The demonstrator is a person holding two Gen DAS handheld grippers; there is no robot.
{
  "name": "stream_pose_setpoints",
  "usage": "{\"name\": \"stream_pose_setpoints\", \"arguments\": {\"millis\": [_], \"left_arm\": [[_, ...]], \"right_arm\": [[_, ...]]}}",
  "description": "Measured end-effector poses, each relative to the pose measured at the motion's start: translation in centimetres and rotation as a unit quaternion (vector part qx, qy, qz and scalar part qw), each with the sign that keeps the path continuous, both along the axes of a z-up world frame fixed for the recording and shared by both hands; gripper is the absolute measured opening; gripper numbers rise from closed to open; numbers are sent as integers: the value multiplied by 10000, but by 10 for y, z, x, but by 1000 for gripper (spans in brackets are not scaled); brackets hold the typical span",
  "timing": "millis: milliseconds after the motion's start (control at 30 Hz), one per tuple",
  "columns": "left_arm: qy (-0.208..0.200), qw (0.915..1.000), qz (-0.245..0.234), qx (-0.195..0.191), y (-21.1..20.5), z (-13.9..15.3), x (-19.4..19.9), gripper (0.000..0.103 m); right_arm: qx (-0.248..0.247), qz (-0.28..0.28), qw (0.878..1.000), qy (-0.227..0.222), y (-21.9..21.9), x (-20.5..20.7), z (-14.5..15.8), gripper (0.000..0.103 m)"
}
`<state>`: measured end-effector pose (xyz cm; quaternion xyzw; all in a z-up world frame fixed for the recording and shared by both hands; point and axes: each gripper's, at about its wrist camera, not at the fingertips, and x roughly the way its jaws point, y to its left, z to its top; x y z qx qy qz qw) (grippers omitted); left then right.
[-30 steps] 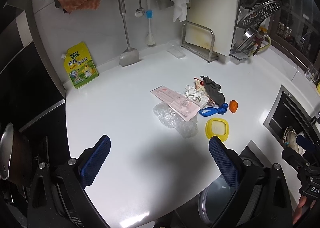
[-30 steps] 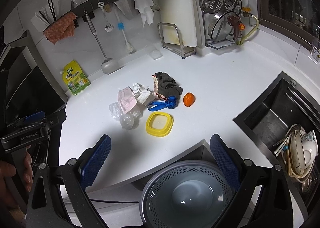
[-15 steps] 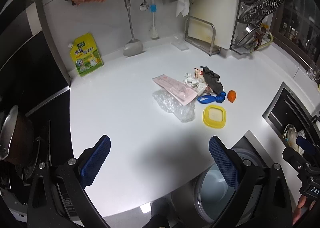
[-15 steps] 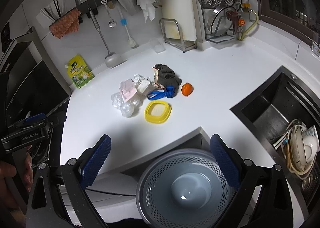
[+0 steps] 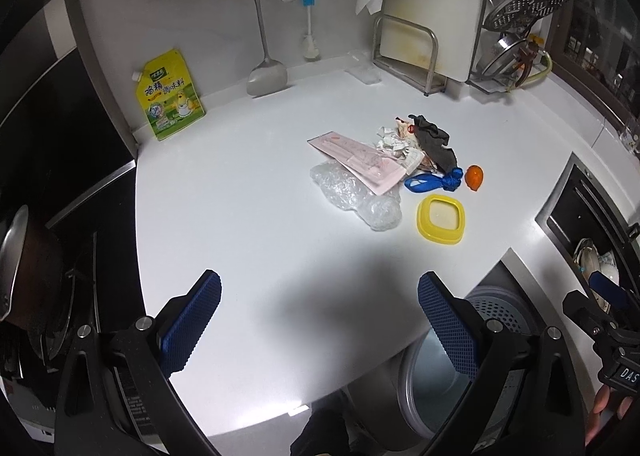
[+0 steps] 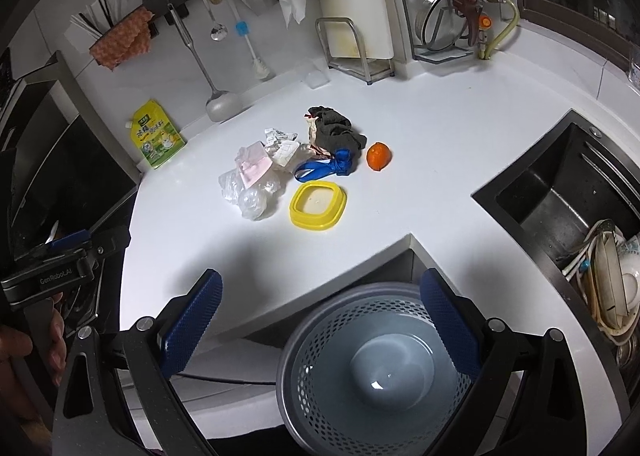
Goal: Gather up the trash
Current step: 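Move both tools forward over the counter toward the trash pile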
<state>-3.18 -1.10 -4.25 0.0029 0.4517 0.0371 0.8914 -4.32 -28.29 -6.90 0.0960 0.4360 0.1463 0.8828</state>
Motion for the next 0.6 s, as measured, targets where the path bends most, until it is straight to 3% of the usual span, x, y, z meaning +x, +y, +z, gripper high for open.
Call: {"name": "stream_pose_setpoints", "arguments": {"millis": [167,600], "left_arm": [[42,9999,-95,-74,13,-1,30,97],[410,9978,-516,-116,39,-30,107,97]], "right_arm": [[-42,26,10000,86,14,26,-6,94],[-505,-280,9967,565,55,95,-55,94]]}}
